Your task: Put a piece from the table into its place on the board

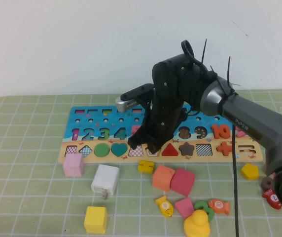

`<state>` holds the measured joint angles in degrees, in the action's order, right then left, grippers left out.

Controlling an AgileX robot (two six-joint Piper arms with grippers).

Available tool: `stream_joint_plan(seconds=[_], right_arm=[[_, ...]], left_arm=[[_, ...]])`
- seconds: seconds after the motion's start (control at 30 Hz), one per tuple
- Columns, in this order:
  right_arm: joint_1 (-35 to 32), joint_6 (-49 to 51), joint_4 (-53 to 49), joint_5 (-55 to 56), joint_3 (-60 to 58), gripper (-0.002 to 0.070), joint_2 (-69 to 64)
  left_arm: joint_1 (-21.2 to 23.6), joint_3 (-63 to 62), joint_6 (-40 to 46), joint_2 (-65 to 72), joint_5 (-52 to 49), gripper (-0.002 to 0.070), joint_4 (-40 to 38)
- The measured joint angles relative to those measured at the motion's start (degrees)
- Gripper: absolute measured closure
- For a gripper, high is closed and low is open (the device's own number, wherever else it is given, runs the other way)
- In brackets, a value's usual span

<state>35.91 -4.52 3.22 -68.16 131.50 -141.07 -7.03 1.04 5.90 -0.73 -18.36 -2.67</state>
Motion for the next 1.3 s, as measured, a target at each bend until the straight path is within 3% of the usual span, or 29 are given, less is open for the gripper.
stream_joint_plan(seconds=[1.3], right_arm=[[0.0,3.74,-2.82,4.23,2.46,0.0678,-0.32]], left_arm=[[0.0,0.0,-0.23,0.0,0.0,0.0677,0.0]])
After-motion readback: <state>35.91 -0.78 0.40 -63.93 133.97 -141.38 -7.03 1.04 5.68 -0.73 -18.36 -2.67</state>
